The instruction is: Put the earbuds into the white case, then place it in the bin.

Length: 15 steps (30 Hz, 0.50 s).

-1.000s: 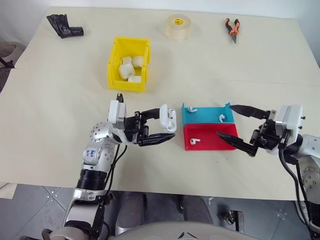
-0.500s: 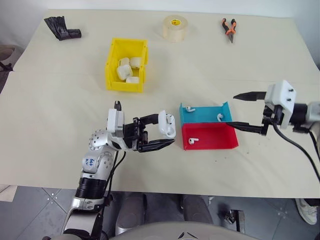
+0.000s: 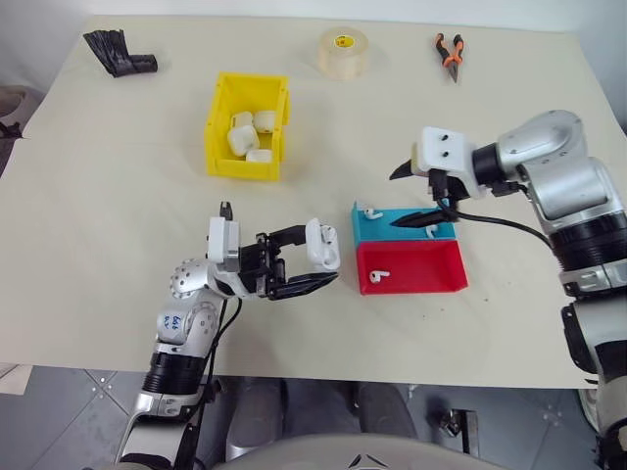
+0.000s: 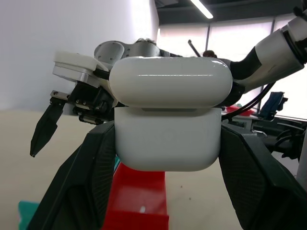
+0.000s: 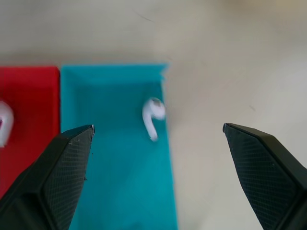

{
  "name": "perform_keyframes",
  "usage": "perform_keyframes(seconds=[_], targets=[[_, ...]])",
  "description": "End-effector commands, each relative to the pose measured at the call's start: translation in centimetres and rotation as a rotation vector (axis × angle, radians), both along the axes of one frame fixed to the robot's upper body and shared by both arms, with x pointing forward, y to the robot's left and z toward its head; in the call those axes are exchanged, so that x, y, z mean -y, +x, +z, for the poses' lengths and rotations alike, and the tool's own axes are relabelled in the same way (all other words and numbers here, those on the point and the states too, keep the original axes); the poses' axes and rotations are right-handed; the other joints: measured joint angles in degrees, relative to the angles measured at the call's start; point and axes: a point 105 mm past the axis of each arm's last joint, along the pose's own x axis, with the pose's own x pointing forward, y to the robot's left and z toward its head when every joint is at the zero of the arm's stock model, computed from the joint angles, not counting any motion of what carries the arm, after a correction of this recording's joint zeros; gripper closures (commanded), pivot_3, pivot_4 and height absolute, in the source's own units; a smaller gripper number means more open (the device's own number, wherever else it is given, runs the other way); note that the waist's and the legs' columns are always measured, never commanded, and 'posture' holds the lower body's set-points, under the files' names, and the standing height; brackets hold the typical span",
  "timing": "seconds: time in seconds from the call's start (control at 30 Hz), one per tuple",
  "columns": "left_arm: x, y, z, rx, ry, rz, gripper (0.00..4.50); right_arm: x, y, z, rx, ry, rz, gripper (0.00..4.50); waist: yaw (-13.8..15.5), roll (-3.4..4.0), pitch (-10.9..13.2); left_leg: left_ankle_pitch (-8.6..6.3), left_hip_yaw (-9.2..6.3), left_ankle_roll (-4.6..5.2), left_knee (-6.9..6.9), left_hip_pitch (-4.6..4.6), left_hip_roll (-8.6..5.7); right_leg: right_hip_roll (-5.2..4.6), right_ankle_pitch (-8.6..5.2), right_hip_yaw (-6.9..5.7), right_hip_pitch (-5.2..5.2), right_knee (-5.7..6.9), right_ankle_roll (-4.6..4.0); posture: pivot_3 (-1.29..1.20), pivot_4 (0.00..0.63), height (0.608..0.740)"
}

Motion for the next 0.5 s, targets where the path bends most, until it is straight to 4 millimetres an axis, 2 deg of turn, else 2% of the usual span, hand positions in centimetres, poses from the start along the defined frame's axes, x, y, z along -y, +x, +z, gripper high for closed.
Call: perform_keyframes(seconds=[0.03, 0.13, 0.33, 0.43, 0.5], targets=[[-0.6, -0.6, 0.8, 0.032, -0.013, 0.008, 1.71, -0.4, 0.5, 0.2, 0.015, -0.039, 0.005, 0.01, -0.2, 0.00, 0.0, 0.01, -0.05, -0.01, 0.01, -0.02, -0.01, -0.01, 0.00, -0.06, -0.01, 0.02, 0.00, 0.00, 0.150, 0.740], [-1.2, -0.7, 0.7, 0.026, -0.004, 0.029, 1.71, -1.0, 1.0, -0.7, 0.015, -0.072, 0.017, 0.01, -0.6, 0.00, 0.0, 0.02, -0.11, -0.03, -0.01, -0.05, -0.01, -0.02, 0.00, -0.15, 0.00, 0.01, -0.01, 0.00, 0.150, 0.740], [-0.9, -0.7, 1.0, 0.035, -0.019, 0.040, 1.71, -1.7, 1.6, -1.7, 0.014, -0.107, 0.029, 0.01, -0.8, 0.01, 0.0, 0.06, -0.12, -0.10, -0.01, -0.04, -0.01, -0.02, 0.00, -0.19, -0.01, 0.07, -0.01, 0.00, 0.150, 0.740], [-0.6, -0.7, 1.1, 0.038, -0.031, 0.045, 1.71, -1.9, 1.8, -1.9, 0.014, -0.110, 0.031, 0.64, -0.8, 0.01, 0.0, 0.06, -0.13, -0.10, 0.00, -0.04, -0.01, -0.02, 0.00, -0.19, -0.01, 0.08, -0.01, 0.00, 0.150, 0.740], [-0.5, -0.7, 1.2, 0.038, -0.034, 0.045, 1.71, -2.1, 1.8, -2.0, 0.011, -0.110, 0.034, 1.33, -0.8, 0.01, 0.0, 0.06, -0.13, -0.10, 0.00, -0.04, -0.01, -0.02, 0.00, -0.19, -0.01, 0.08, -0.01, 0.00, 0.150, 0.740]])
